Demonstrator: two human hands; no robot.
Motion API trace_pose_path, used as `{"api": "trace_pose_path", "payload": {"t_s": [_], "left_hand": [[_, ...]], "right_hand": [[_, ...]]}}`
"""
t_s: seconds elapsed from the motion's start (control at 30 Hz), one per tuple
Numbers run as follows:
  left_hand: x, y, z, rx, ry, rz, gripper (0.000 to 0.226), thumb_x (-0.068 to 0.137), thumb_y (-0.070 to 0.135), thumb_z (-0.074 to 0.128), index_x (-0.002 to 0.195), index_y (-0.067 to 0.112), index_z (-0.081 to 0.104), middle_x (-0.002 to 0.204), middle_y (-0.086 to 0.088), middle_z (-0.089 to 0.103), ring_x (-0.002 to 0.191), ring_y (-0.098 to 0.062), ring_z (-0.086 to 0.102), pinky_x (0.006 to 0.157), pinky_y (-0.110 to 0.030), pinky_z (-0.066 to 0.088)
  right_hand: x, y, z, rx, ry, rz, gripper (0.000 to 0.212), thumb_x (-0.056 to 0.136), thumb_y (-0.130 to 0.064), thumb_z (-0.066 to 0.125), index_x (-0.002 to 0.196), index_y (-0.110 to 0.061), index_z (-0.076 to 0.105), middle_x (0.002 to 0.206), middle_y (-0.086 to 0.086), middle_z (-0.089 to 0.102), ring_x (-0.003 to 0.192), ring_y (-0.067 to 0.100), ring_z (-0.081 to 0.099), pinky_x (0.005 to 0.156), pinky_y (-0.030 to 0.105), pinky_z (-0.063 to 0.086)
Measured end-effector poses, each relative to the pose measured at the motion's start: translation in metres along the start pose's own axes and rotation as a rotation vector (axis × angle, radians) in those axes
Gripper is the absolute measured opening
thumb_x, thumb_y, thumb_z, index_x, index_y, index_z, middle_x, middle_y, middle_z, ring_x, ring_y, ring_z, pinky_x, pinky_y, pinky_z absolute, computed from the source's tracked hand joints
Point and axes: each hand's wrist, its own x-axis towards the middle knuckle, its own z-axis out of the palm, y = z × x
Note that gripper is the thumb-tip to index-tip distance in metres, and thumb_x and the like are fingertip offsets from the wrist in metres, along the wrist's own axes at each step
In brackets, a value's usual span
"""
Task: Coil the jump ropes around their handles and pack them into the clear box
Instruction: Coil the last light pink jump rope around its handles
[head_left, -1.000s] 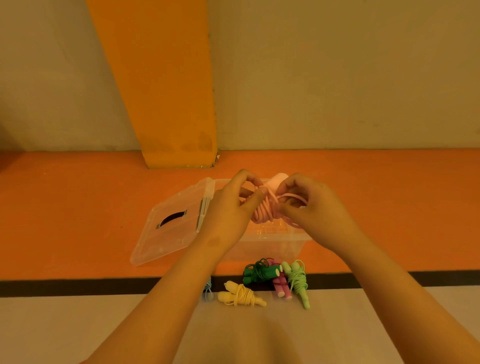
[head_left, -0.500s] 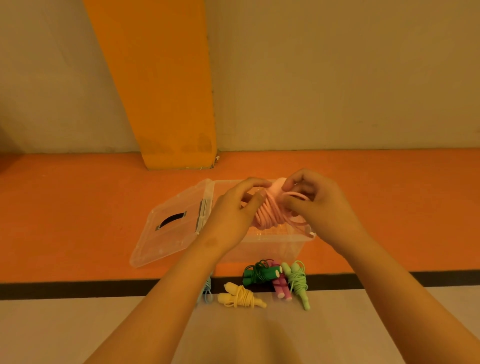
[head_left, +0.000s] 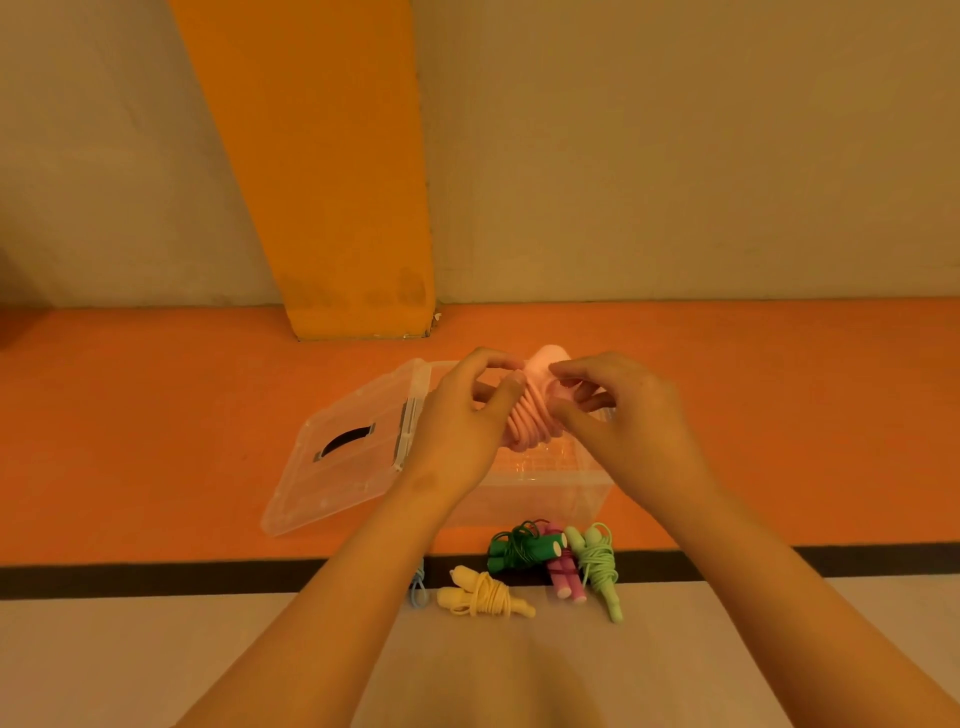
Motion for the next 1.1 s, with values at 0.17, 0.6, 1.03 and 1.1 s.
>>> {"api": "trace_pose_path", "payload": {"t_s": [0.17, 0.6, 1.03, 1.1], "left_hand": [[0.003, -0.001, -0.007, -0.033, -0.012, -0.049, 0.010, 0.097, 0.029, 0.051, 0.097, 0.036, 0.058, 0.087, -0.009, 0.068, 0.070, -0.022, 0.064, 0.049, -0.025, 0.041], [-0.005, 0.006, 0.000, -0.059, -0.057, -0.038, 0.011, 0.096, 0.026, 0.054, 0.103, 0.023, 0.062, 0.080, -0.003, 0.067, 0.056, -0.007, 0.061, 0.041, -0.016, 0.040], [-0.013, 0.012, -0.002, 0.019, -0.068, 0.029, 0.011, 0.093, 0.031, 0.059, 0.102, 0.026, 0.063, 0.088, 0.000, 0.070, 0.073, -0.016, 0.068, 0.066, -0.041, 0.058], [-0.016, 0.014, -0.003, 0.023, -0.071, 0.026, 0.012, 0.092, 0.030, 0.060, 0.103, 0.026, 0.064, 0.088, -0.001, 0.070, 0.072, -0.015, 0.068, 0.065, -0.039, 0.058]], "right_hand": [[0.000, 0.001, -0.002, -0.086, -0.097, -0.082, 0.046, 0.075, -0.011, 0.077, 0.119, -0.013, 0.064, 0.105, 0.001, 0.060, 0.087, 0.015, 0.058, 0.080, 0.032, 0.052], [-0.003, -0.006, -0.006, -0.094, 0.005, 0.011, 0.016, 0.079, 0.001, 0.066, 0.085, -0.013, 0.072, 0.085, 0.003, 0.070, 0.080, 0.015, 0.060, 0.062, 0.007, 0.037], [-0.005, -0.019, -0.019, 0.283, -0.191, 0.312, 0.024, 0.072, -0.002, 0.076, 0.091, -0.009, 0.065, 0.076, 0.005, 0.065, 0.052, -0.004, 0.053, 0.048, 0.008, 0.039], [-0.006, -0.022, -0.021, 0.279, -0.211, 0.317, 0.021, 0.073, -0.002, 0.076, 0.091, -0.009, 0.066, 0.076, 0.008, 0.066, 0.052, -0.002, 0.055, 0.048, 0.011, 0.041]]}}
